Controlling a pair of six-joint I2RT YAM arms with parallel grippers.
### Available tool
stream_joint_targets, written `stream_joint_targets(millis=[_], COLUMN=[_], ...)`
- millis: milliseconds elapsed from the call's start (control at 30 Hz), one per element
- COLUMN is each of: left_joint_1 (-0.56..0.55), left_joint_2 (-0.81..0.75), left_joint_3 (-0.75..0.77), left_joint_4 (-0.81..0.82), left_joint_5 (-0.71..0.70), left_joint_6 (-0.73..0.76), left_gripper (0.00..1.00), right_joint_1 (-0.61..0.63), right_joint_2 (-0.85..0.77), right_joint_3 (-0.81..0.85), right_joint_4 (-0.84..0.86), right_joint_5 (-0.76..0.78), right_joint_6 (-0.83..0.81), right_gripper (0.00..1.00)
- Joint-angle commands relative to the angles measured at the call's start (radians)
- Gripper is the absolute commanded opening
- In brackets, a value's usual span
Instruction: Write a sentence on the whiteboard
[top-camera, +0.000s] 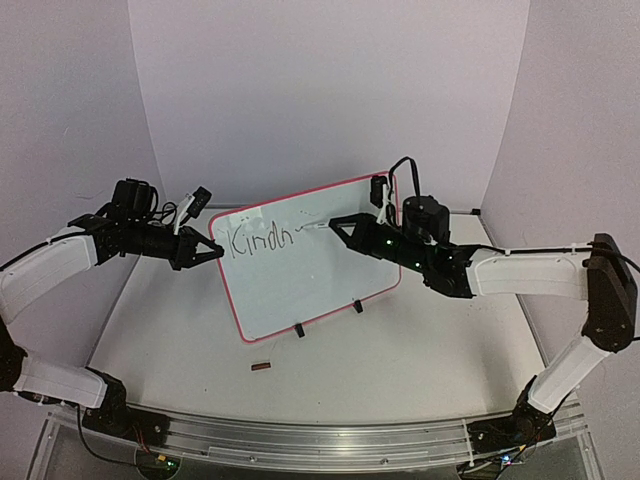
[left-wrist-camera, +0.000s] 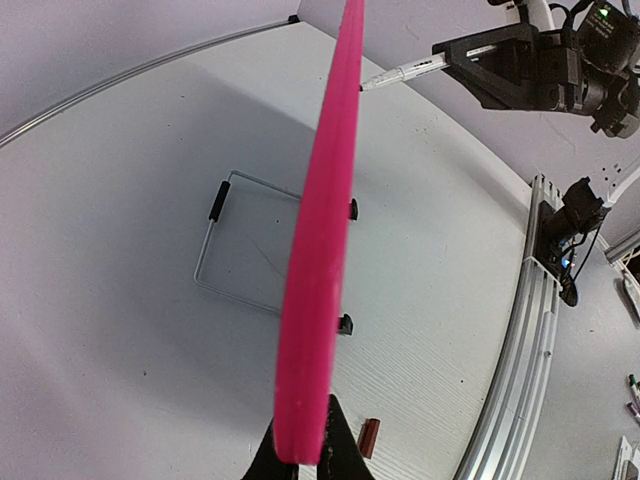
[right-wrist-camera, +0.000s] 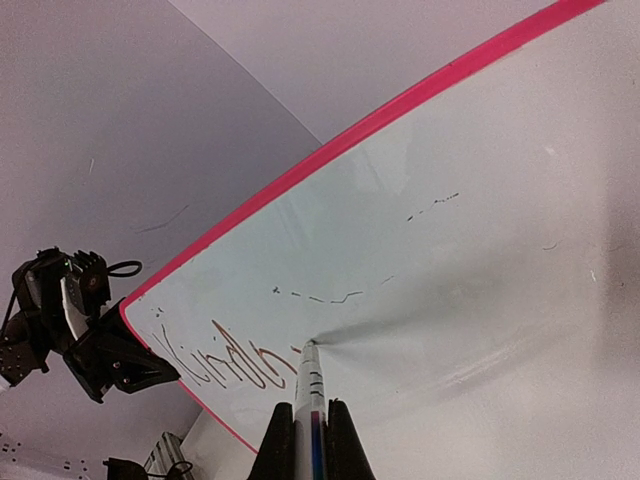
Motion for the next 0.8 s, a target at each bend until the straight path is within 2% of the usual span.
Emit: stream_joint_targets(millis=[0, 500, 767], left_joint_1=[-0.011, -0.012, -0.013], left_joint_2=[0.014, 0.014, 0.014], left_joint_3=[0.008, 0.008, 0.01], left_joint_4=[-0.033, -0.033, -0.033], left_joint_5=[-0.078, -0.077, -0.076], left_joint_6=[0.05, 0.05, 0.05], left_gripper=[0.0, 0.0, 0.0], right_joint_1=[-0.012, -0.012, -0.011], right_joint_2=[-0.01, 0.054, 0.052], right_joint_3=[0.046, 0.082, 0.04], right_joint_4=[0.026, 0.041, 0.042], right_joint_5=[0.009, -0.047, -0.056], right_joint_6=[-0.013, 0.004, 0.027], right_gripper=[0.0, 0.0, 0.0])
